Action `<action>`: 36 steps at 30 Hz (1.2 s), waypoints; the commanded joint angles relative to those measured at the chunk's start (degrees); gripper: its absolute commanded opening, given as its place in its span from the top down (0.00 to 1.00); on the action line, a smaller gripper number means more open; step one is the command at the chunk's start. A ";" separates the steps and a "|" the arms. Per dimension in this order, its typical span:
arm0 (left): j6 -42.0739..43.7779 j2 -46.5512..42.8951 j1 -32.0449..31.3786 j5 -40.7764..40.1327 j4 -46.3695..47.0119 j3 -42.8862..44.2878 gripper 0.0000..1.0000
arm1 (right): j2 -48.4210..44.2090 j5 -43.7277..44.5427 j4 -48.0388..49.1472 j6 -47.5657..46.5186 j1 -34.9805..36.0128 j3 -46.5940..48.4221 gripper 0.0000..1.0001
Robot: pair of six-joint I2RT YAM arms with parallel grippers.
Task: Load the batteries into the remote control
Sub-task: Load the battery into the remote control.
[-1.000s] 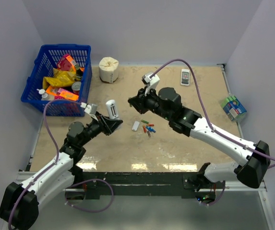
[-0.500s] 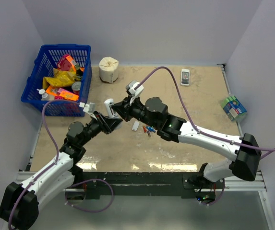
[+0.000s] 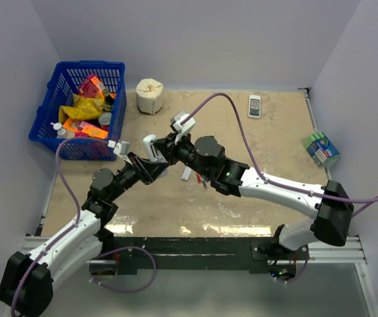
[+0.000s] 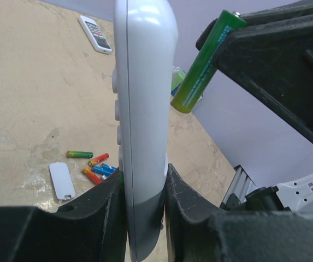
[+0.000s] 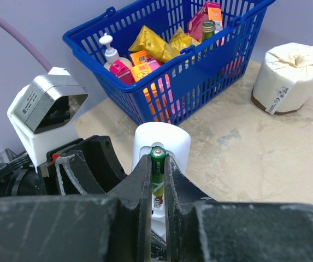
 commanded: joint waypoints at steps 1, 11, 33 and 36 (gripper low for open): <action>0.19 -0.85 -0.21 0.80 4.56 2.16 1.00 | 1.21 1.48 3.77 -1.36 0.20 2.57 1.00; -0.60 -1.03 -0.56 -0.60 3.51 3.30 1.00 | 2.45 1.82 3.43 -1.63 0.20 2.57 1.00; -2.00 -0.06 -0.74 -3.68 -0.63 3.56 1.00 | 5.43 2.27 2.98 -1.10 0.55 -0.68 0.92; -2.00 0.29 -0.74 -3.50 -0.54 3.13 1.00 | 5.96 2.79 3.33 -0.75 0.64 -0.94 0.90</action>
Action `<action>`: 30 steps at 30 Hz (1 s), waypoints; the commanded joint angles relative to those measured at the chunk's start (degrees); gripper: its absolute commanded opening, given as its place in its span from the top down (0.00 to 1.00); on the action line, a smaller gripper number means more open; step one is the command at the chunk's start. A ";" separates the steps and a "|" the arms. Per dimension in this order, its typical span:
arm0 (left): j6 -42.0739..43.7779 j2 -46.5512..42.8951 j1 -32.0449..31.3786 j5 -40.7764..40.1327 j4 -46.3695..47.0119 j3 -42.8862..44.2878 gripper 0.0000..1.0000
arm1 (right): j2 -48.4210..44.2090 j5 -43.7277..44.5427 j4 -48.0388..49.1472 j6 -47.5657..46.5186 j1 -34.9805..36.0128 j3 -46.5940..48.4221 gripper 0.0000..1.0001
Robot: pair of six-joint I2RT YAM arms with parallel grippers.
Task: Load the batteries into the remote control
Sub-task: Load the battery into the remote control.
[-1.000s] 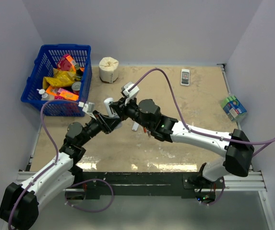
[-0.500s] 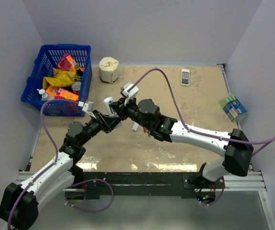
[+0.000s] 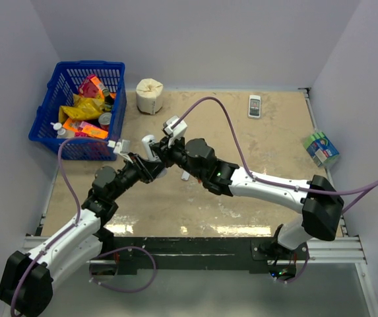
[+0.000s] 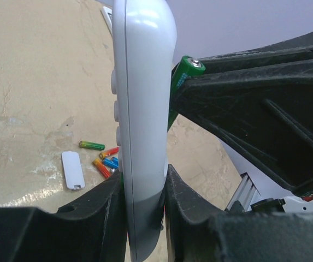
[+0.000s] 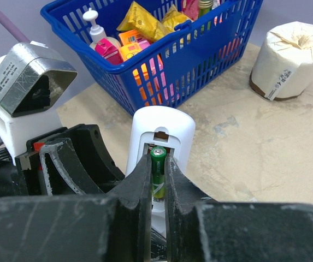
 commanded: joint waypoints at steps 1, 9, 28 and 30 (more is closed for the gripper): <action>-0.60 0.05 -0.30 0.41 4.71 1.92 1.00 | 1.31 1.81 1.83 0.41 0.27 -1.05 0.89; -0.87 1.28 -0.48 0.59 5.50 0.78 1.00 | 2.54 5.59 5.34 3.48 0.27 -2.81 0.85; -1.92 1.81 -0.92 -0.12 6.12 0.52 1.00 | 2.36 12.80 6.49 6.91 0.27 -3.69 0.79; -2.80 1.81 -1.00 -0.29 6.47 0.52 1.00 | 2.27 12.62 6.49 6.91 0.27 -3.95 0.75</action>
